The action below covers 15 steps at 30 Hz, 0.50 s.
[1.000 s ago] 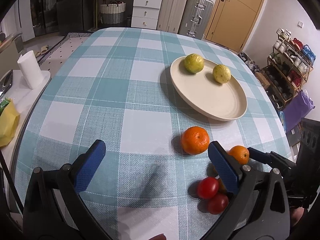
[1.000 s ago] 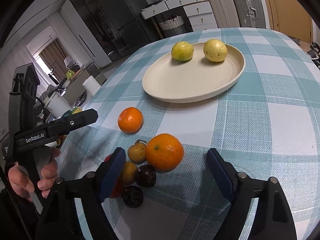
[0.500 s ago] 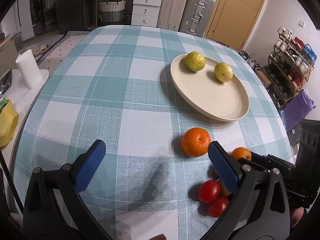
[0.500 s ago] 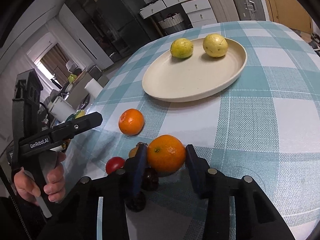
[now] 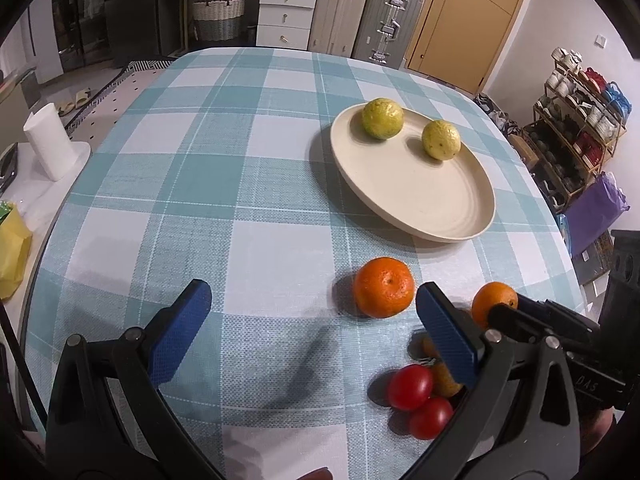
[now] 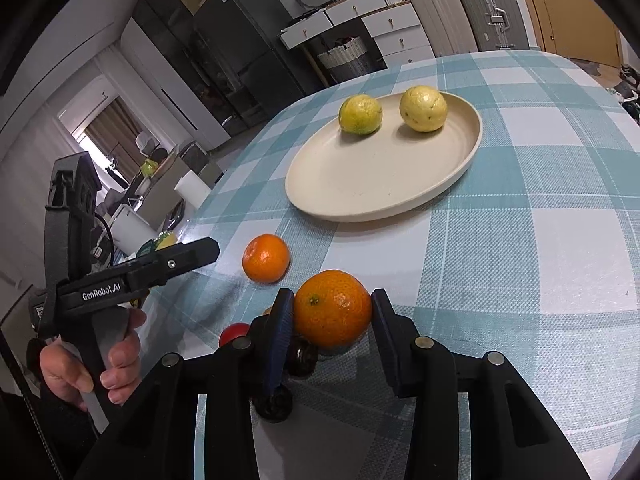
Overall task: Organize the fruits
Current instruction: 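Grasp the large orange with the right gripper while the left gripper grasps the small orange, then carry both oranges onto the cream plate beside the yellow-green fruits and release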
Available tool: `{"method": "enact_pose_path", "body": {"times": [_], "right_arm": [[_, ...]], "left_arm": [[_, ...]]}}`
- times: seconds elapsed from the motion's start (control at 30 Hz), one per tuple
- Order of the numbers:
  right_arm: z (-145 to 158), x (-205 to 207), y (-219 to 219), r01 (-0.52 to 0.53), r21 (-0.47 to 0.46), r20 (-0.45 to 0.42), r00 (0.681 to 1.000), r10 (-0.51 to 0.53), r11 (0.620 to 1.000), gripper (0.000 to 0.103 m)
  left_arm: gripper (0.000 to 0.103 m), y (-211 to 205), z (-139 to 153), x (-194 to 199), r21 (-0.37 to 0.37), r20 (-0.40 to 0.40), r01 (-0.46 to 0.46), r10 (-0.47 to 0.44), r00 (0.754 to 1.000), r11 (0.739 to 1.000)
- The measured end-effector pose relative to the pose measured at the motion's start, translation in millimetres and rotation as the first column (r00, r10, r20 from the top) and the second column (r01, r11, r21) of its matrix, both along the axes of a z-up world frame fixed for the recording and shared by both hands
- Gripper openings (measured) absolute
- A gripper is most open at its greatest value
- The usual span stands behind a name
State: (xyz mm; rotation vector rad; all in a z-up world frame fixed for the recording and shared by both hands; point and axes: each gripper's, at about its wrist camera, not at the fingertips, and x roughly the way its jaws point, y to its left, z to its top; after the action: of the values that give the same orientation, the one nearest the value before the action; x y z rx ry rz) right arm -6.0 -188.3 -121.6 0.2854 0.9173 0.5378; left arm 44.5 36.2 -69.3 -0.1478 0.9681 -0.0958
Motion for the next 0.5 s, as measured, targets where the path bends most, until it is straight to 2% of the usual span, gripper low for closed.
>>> {"method": "enact_pose_path", "body": {"times": [0.5], "right_arm": [[5.9, 1.9, -8.5, 0.003, 0.012, 0.012, 1.0, -0.003, 1.0, 0.04]], "left_arm": [[0.102, -15.8, -15.4, 16.8, 0.004, -0.049, 0.034, -0.033, 0.998, 0.999]]}}
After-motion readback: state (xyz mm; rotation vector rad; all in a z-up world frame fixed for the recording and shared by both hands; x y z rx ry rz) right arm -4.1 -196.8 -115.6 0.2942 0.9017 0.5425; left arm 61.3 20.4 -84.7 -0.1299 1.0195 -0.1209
